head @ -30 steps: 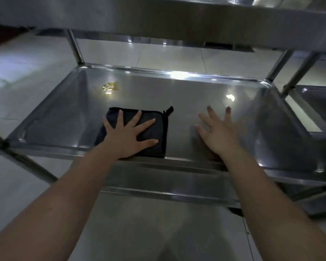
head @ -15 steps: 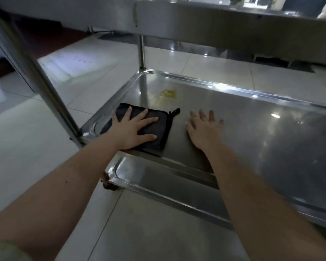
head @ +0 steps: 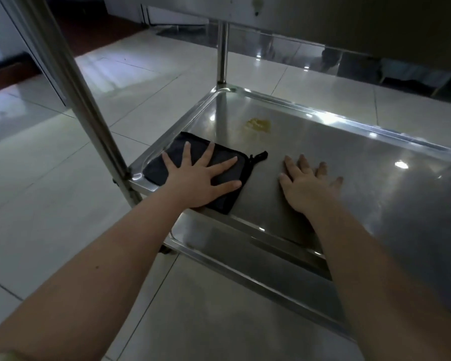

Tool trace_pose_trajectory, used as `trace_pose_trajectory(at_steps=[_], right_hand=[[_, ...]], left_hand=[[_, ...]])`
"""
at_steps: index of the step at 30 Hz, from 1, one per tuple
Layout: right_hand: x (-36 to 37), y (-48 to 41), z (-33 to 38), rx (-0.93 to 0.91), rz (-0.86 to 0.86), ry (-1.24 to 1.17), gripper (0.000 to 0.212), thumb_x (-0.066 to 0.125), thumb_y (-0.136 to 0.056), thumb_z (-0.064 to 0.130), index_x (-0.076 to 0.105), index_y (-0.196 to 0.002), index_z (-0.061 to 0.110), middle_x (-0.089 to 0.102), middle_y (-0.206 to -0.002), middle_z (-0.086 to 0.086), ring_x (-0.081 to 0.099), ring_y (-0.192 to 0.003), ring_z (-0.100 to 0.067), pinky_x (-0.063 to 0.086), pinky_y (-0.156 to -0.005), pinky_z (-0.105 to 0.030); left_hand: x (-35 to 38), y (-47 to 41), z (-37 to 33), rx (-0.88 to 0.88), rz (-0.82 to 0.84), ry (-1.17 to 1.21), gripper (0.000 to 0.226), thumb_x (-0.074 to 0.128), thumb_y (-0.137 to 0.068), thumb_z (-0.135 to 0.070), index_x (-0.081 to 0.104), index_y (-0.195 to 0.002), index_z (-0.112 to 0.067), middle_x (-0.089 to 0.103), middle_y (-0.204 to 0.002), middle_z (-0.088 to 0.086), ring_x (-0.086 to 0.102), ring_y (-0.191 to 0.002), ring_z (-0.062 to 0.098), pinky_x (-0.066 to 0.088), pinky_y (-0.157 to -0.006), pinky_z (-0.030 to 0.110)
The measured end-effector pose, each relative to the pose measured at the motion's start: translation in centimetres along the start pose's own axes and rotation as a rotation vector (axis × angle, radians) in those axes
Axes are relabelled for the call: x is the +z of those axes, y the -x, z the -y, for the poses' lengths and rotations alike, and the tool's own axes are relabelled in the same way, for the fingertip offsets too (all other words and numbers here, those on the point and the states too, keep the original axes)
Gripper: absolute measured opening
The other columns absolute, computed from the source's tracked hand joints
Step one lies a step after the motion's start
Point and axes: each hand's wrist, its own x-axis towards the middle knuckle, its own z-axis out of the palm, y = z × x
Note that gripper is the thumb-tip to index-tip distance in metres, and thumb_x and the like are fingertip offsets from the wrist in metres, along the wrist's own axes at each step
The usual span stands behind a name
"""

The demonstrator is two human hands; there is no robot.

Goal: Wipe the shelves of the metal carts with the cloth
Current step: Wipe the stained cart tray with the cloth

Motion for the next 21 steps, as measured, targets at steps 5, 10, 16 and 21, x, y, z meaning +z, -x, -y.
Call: trace_pose_trajectory(at_steps=[5,10,16,21], right_hand=[[0.3,0.4,2.0,-0.015,0.021,0.031,0.069,0.007,-0.088,0.078,-0.01,-0.149,0.051,-0.016,-0.162,0.012,-0.017,-0.147,-0.037,-0.009,-0.108,-0.072],[1.6,0.4,1.6,-0.034,-0.001,0.007,0.071,0.002,-0.083,0.082,-0.012,-0.147,0.054,-0.013,-0.163,0.012,-0.013,-0.148,-0.038,-0.006,-0.109,-0.072],[2.4,0.5,1.6,-0.047,-0.006,0.04,0.07,-0.004,-0.082,0.081,-0.019,-0.145,0.053,-0.019,-0.162,0.01,-0.017,-0.147,-0.04,-0.01,-0.108,-0.072],[2.8,0.5,1.6,-0.034,-0.035,0.044,0.07,-0.006,-0.081,0.08,-0.019,-0.145,0.054,-0.018,-0.162,0.011,-0.017,-0.147,-0.039,-0.008,-0.106,-0.071]], left_hand=[[-0.3,0.8,0.4,-0.019,-0.011,-0.002,0.074,-0.006,-0.063,-0.091,-0.013,-0.134,-0.072,-0.016,-0.161,-0.016,-0.018,-0.148,0.033,-0.014,-0.104,0.075],[0.3,2.5,0.8,-0.061,0.019,0.003,0.072,-0.009,-0.056,-0.098,-0.022,-0.124,-0.077,-0.017,-0.161,-0.018,-0.022,-0.147,0.031,-0.02,-0.099,0.074],[0.1,-1.1,2.1,-0.032,-0.01,-0.002,0.071,0.0,-0.059,-0.101,-0.018,-0.124,-0.079,-0.016,-0.16,-0.021,-0.019,-0.147,0.031,-0.017,-0.096,0.078],[-1.9,-11.0,-0.2,-0.008,0.025,-0.015,0.079,0.006,-0.062,-0.099,-0.006,-0.135,-0.072,-0.009,-0.162,-0.016,-0.014,-0.148,0.034,-0.01,-0.099,0.08]])
